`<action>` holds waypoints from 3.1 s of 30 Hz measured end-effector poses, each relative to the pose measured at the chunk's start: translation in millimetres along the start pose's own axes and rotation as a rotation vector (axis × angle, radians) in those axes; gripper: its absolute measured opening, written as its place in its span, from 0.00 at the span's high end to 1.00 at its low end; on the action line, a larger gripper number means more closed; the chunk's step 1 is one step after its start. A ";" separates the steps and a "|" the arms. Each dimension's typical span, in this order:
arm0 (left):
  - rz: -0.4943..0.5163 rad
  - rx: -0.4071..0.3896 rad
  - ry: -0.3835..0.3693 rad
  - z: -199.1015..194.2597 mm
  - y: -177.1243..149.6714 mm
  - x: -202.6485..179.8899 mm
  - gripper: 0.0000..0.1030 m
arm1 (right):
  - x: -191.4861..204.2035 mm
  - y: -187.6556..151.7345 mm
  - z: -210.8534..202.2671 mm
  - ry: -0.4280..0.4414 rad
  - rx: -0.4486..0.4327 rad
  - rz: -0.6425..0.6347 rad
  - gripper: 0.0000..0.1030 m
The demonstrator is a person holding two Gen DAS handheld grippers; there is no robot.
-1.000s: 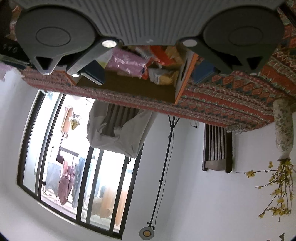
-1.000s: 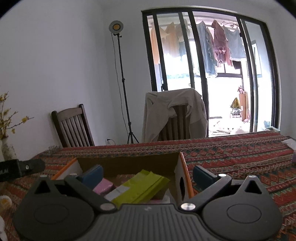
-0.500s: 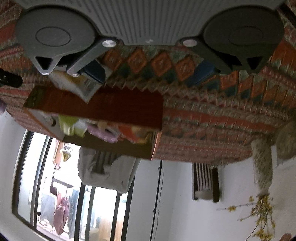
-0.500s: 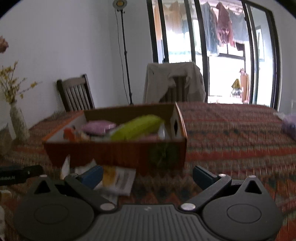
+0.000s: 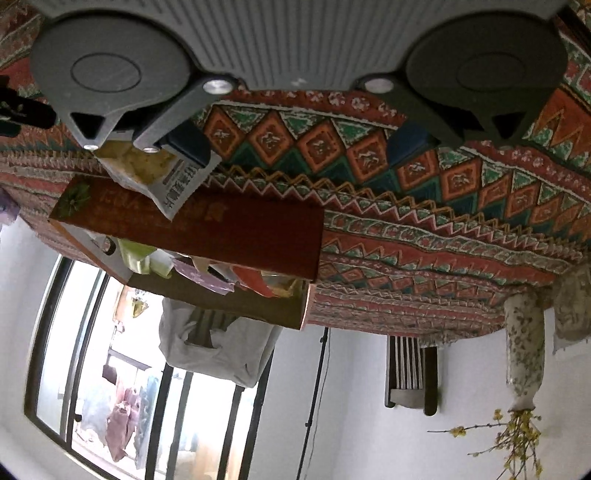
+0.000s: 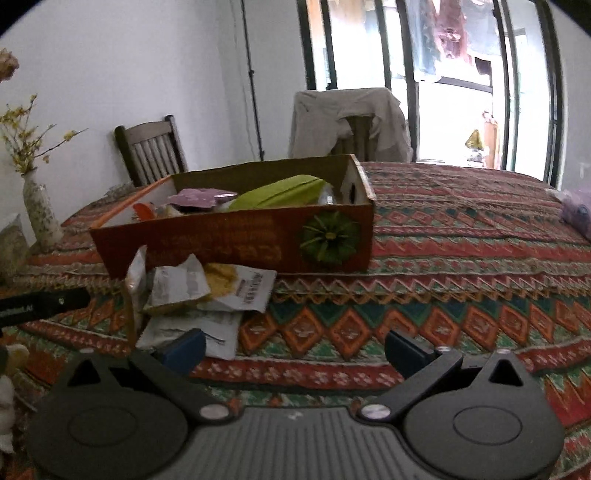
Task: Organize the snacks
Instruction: 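Move both grippers back from the box to the snack pile, then grasp another white printed wrapper with the right gripper, then grasp the white printed packet with the left gripper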
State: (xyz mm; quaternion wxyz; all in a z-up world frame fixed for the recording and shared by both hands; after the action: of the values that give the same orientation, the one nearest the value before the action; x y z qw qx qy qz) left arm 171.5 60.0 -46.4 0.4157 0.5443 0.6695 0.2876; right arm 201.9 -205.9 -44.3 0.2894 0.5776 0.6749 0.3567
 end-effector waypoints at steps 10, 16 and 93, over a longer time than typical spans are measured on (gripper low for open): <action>-0.027 0.009 -0.009 1.6 0.1 3.4 0.00 | 46.1 28.7 14.6 0.003 -0.037 -0.133 0.00; -0.062 0.026 -0.029 4.3 -0.4 8.6 0.00 | 70.5 43.5 28.8 0.030 -0.050 -0.202 0.00; -0.197 0.022 -0.018 6.1 1.5 28.2 0.00 | 6.2 37.3 10.0 0.031 -0.175 -0.028 0.60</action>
State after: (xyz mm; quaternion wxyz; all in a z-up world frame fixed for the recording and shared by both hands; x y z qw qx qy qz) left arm 175.7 87.3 -55.0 0.4421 0.4830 0.7189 0.2332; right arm 230.3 -195.4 -19.5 0.3331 0.5350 0.6535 0.4192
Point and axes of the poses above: each gripper's, at about its wrist camera, not at the fingertips, and z roughly the way its jaws point, x to its left, y to its top, the point moved 6 cm from there along z, roughly the way its jaws point, and after that the axes turned 9 degrees about -y, right-handed, at the moved point
